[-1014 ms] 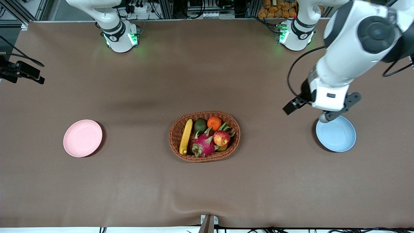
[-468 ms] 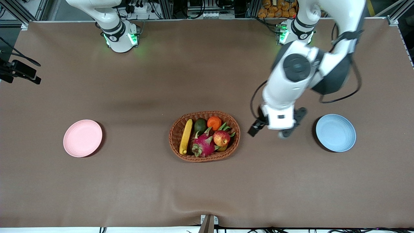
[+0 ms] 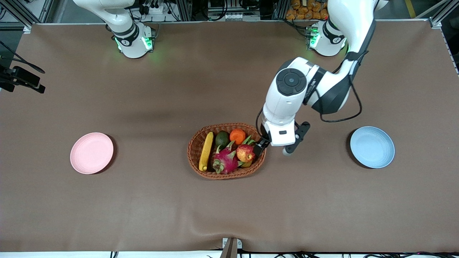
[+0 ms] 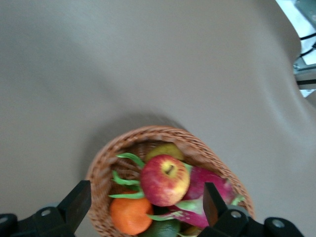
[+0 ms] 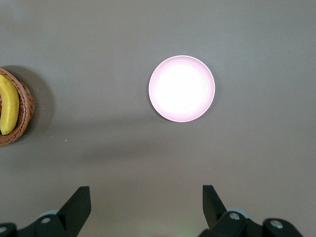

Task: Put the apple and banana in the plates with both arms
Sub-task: 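Move the left gripper over the basket toward the red apple, then lower the left gripper and grasp the red apple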

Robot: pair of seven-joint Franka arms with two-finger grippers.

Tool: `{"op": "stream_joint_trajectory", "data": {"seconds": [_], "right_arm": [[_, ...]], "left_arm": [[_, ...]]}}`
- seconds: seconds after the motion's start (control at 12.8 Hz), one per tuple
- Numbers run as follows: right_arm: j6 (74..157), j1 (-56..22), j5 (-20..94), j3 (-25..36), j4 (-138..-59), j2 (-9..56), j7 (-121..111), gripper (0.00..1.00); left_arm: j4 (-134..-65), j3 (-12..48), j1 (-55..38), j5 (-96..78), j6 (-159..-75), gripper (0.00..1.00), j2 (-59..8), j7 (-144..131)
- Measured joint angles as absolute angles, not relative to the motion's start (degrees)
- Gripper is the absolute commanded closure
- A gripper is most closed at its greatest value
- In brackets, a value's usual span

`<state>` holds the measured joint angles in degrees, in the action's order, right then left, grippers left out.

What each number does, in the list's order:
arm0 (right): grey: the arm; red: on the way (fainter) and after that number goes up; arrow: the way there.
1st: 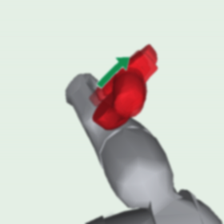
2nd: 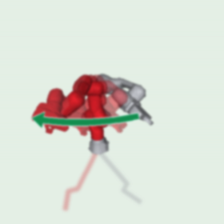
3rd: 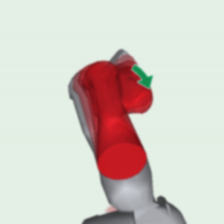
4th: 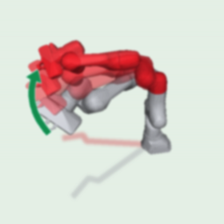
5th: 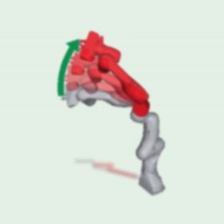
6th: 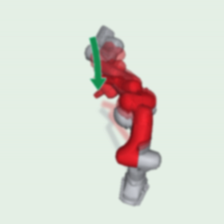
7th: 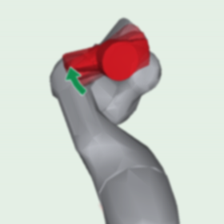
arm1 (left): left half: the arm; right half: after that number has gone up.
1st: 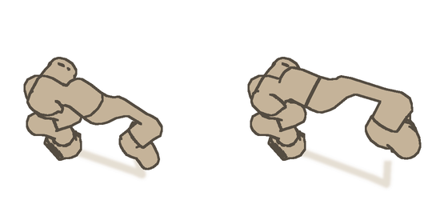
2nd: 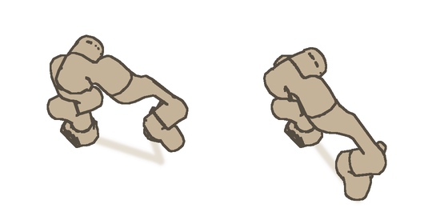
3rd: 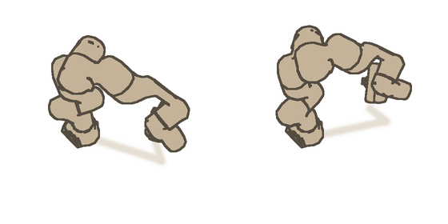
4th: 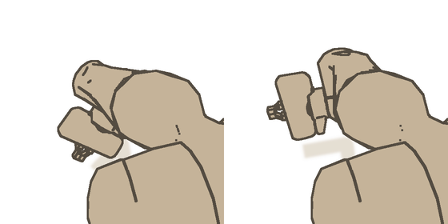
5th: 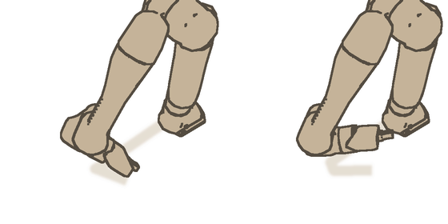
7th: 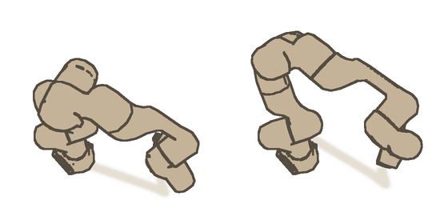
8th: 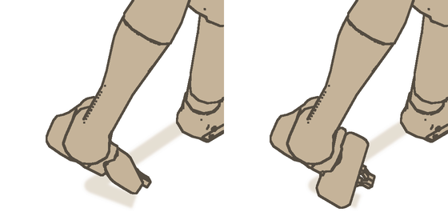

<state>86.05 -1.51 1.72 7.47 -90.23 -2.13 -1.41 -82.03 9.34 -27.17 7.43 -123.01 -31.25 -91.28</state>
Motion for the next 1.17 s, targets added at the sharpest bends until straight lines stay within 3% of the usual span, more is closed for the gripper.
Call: {"op": "stream_joint_trajectory", "data": {"seconds": [0.55, 1.17], "right_arm": [[86.05, -1.51, 1.63, 7.45, -90.23, -2.13, -1.41, 0.0], [86.05, -1.5, 1.44, 7.51, -90.23, -2.13, -1.41, 0.0]], "left_arm": [[-81.69, 9.27, -30.06, 13.09, -129.5, 0.0, -37.66, -96.25], [-81.47, 9.2, -30.3, 13.29, -133.48, 0.0, -39.43, -96.88]]}}
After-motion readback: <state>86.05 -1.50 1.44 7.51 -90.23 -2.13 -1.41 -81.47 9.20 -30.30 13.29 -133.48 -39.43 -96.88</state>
